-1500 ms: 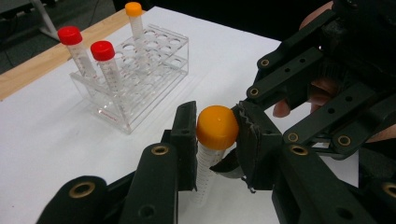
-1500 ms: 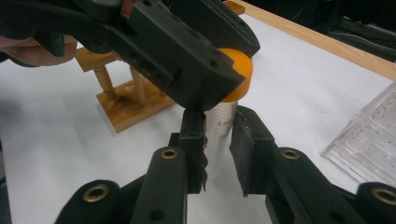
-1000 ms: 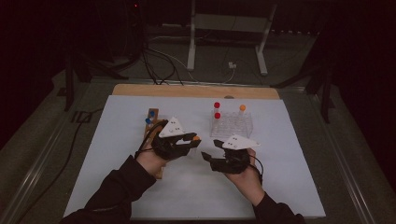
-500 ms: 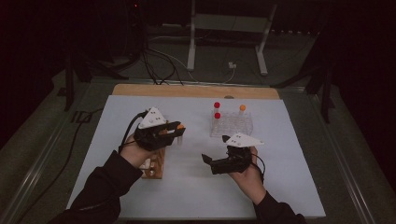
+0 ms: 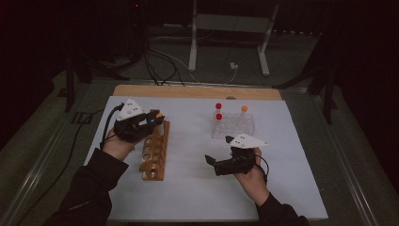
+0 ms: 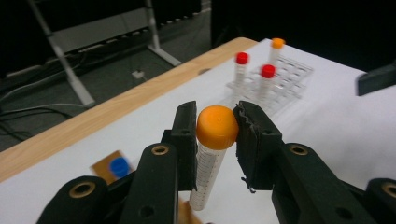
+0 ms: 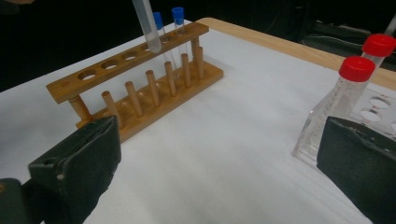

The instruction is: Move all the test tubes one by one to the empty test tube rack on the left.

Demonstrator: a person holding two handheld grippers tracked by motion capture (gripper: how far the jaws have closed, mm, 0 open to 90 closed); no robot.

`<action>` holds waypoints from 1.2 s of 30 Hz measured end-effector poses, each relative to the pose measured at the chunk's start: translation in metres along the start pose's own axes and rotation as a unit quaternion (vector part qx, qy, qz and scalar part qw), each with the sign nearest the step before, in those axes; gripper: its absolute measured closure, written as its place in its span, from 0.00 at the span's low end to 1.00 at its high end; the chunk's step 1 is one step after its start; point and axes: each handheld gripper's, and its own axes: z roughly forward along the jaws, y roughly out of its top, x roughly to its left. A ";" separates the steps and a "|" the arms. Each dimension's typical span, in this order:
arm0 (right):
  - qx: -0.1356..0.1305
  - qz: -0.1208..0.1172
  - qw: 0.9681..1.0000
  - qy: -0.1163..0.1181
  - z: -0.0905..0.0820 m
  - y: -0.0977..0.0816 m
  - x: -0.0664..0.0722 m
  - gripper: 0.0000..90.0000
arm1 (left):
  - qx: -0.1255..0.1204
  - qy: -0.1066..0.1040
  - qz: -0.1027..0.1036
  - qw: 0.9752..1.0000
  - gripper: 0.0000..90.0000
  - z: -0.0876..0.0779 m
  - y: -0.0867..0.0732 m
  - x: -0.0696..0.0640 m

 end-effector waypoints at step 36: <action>-0.004 0.015 1.000 0.011 -0.004 0.001 -0.004 0.00 | 0.058 0.035 -0.060 0.996 0.79 0.017 -0.063 0.028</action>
